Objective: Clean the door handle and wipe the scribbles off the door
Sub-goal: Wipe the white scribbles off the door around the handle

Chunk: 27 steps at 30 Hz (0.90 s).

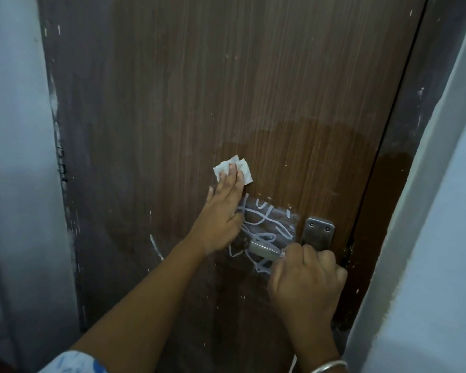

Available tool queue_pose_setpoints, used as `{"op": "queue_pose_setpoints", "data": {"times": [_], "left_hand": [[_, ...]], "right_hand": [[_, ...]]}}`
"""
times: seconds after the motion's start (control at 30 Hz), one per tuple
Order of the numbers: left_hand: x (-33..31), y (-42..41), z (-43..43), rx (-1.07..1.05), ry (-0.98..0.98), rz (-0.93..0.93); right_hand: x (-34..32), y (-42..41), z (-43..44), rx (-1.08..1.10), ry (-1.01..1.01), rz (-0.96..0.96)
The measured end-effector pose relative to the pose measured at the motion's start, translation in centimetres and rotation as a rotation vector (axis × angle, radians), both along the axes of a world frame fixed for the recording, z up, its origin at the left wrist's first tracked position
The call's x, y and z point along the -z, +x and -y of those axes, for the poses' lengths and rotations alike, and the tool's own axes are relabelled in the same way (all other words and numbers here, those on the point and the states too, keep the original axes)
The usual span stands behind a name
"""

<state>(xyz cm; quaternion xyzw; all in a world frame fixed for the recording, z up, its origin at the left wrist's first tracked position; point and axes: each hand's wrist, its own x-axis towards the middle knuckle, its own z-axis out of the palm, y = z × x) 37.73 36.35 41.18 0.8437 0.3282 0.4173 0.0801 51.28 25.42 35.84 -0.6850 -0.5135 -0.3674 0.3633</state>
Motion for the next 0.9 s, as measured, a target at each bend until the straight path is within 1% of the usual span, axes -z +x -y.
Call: {"op": "queue_pose_setpoints", "data": {"times": [0.13, 0.23, 0.33, 0.43, 0.53, 0.6, 0.77, 0.9], "left_hand": [[0.9, 0.0, 0.3, 0.059, -0.082, 0.136], [2.5, -0.7, 0.5, 0.051, -0.144, 0.156], [3.6, -1.0, 0.7, 0.019, -0.135, 0.062], [2.6, -1.2, 0.3, -0.034, -0.072, 0.012], [1.4, -1.2, -0.3, -0.043, -0.057, 0.041], [1.7, -1.0, -0.2, -0.045, -0.071, 0.044], [4.3, -0.4, 0.4, -0.093, -0.001, -0.152], [3.6, 0.0, 0.2, -0.079, 0.102, -0.271]], "right_hand": [[0.0, 0.0, 0.1, 0.001, -0.006, -0.005], [0.0, 0.0, 0.2, -0.002, -0.013, -0.001], [0.0, 0.0, 0.2, -0.004, -0.008, 0.003], [0.1, 0.0, 0.1, -0.004, -0.005, 0.005], [0.2, 0.1, 0.1, -0.002, -0.002, 0.014], [0.2, 0.1, 0.1, 0.001, 0.007, 0.017], [0.3, 0.0, -0.1, -0.001, 0.036, 0.01], [0.4, 0.1, -0.2, 0.013, 0.038, 0.013]]}}
